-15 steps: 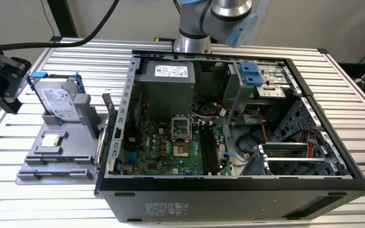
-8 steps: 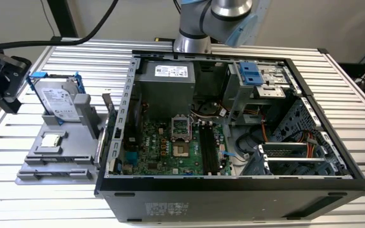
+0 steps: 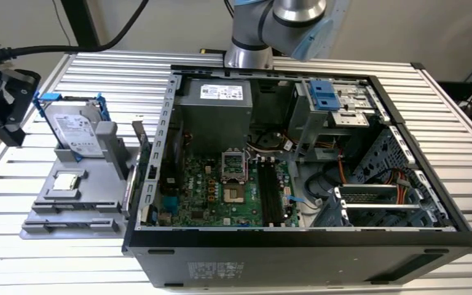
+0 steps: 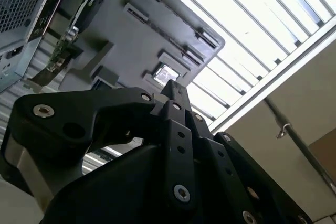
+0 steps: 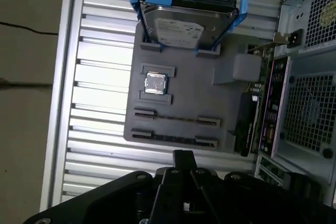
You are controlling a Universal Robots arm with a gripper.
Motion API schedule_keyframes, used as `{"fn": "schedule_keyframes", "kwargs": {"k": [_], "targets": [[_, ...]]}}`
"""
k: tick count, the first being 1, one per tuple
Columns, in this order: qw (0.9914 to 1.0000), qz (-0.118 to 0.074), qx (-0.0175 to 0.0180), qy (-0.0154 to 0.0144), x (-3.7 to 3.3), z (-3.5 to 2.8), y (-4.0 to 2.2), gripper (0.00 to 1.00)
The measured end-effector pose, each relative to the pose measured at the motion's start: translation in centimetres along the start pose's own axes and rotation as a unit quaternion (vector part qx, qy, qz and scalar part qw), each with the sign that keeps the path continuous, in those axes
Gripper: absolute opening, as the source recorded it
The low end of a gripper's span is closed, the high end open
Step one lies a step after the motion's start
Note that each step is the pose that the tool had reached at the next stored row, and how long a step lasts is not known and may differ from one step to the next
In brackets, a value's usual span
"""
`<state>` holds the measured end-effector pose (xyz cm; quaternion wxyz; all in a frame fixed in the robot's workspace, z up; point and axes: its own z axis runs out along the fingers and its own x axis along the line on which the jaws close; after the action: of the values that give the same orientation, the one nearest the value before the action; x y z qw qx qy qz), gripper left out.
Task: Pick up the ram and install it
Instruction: 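Pick up the ram and move it above insertion slot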
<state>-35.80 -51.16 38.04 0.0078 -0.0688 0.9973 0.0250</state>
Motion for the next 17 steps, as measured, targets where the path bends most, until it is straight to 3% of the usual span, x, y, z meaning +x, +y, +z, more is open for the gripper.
{"fn": "schedule_keyframes", "kwargs": {"k": [4, 8, 13, 17], "targets": [[0.99937, -0.035, -0.0008, 0.0016, 0.0, 0.01, 0.0, 0.0], [0.99763, -0.069, -0.0014, 0.0032, 0.0, 0.01, 0.0, 0.0], [0.99451, -0.105, -0.002, 0.005, 0.0, 0.0, 0.0, 0.0], [0.99129, -0.132, -0.0026, 0.0063, 0.0, 0.01, 0.0, 0.0]]}}
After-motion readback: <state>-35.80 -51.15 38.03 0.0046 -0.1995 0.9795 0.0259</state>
